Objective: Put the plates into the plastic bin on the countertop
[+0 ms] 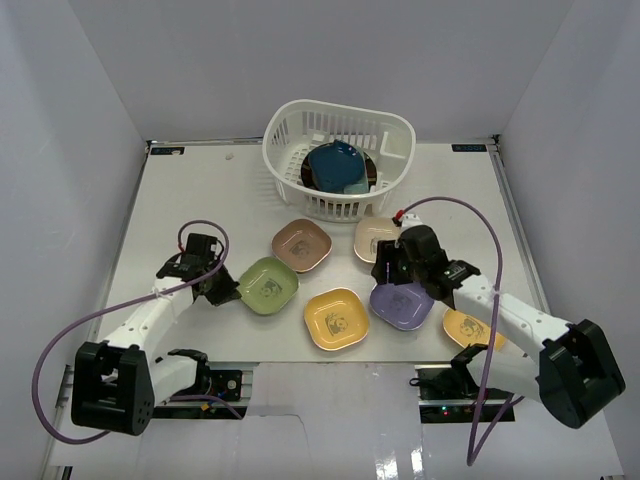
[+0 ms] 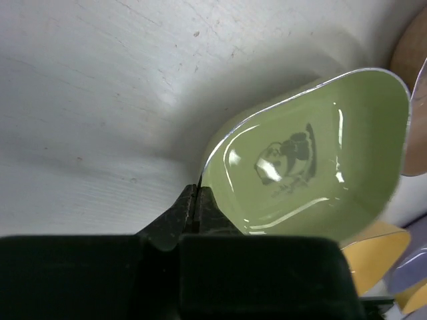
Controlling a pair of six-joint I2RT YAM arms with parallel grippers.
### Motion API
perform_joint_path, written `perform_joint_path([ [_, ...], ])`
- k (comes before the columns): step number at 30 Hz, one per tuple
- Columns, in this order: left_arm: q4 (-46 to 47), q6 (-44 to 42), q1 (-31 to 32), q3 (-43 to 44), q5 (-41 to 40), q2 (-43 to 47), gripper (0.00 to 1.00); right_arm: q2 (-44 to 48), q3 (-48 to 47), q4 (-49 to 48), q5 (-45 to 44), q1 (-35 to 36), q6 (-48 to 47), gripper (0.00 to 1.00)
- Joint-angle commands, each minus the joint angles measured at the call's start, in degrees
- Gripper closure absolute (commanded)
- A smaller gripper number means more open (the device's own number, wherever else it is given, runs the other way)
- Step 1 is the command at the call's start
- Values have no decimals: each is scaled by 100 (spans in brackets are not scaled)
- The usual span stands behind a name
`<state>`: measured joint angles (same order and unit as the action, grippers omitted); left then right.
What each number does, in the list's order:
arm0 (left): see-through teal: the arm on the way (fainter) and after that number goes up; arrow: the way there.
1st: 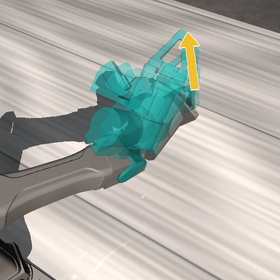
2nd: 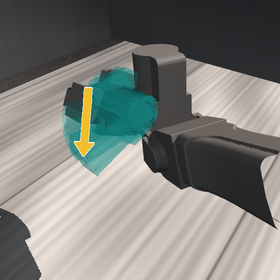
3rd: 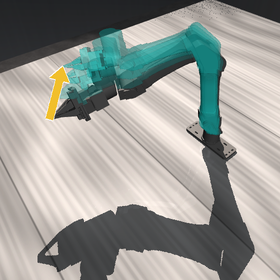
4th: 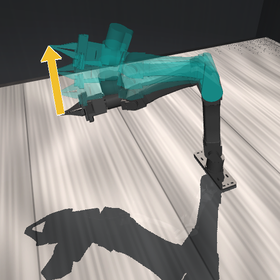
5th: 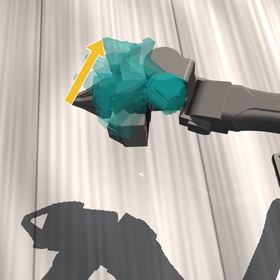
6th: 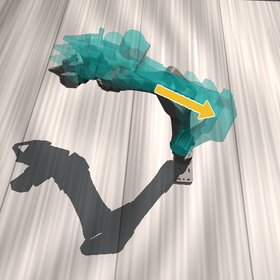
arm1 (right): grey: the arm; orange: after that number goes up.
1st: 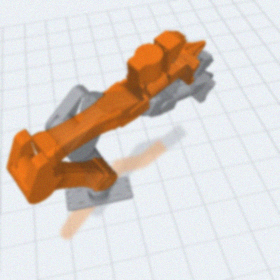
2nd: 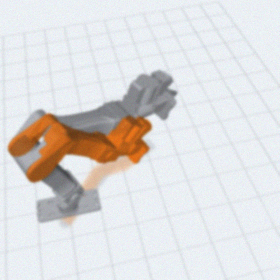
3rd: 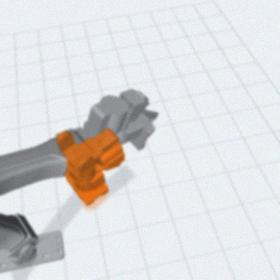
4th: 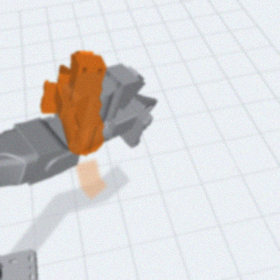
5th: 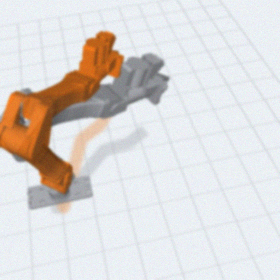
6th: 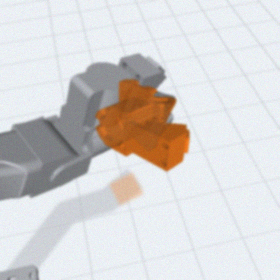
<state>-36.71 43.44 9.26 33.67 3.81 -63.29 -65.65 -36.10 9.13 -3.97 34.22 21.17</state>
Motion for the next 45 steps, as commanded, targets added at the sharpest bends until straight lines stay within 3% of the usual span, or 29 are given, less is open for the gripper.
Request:
perform_joint_path([
  [1, 261, -46, 15, 43, -82, 254, 100, 351, 234, 160, -307, 182, 159, 34],
  [9, -205, -441, 15, 771, -100, 1493, 100, 280, 297, 317, -393, 576, 335, 30],
  [14, -101, -416, 15, 1791, 57, 1697, 100, 895, 349, 1038, -632, 911, 440, 30],
  [20, 725, -205, 15, 2949, 452, 609, 100, 1291, 533, 1662, -263, 1201, 572, 32],
  [27, 1464, 182, 137, 4250, 735, -982, 100, 1353, 929, 1593, 124, 1236, 607, 31],
  [32, 1395, -98, 717, 5385, 331, -2440, 100, 1186, 1096, 1575, 19, 1245, 573, 32],
  [36, 641, -370, 1025, 7025, -2, -3785, 100, 1098, 1184, 1382, 80, 1263, 590, 35],
  [42, -378, -810, 1280, 9014, -520, -5638, 100, 1002, 1175, 1399, -280, 1324, 599, 54],
  [45, -618, -890, 1324, 9798, -741, -6246, 100, 1062, 1175, 1390, -333, 1342, 590, 69],
])
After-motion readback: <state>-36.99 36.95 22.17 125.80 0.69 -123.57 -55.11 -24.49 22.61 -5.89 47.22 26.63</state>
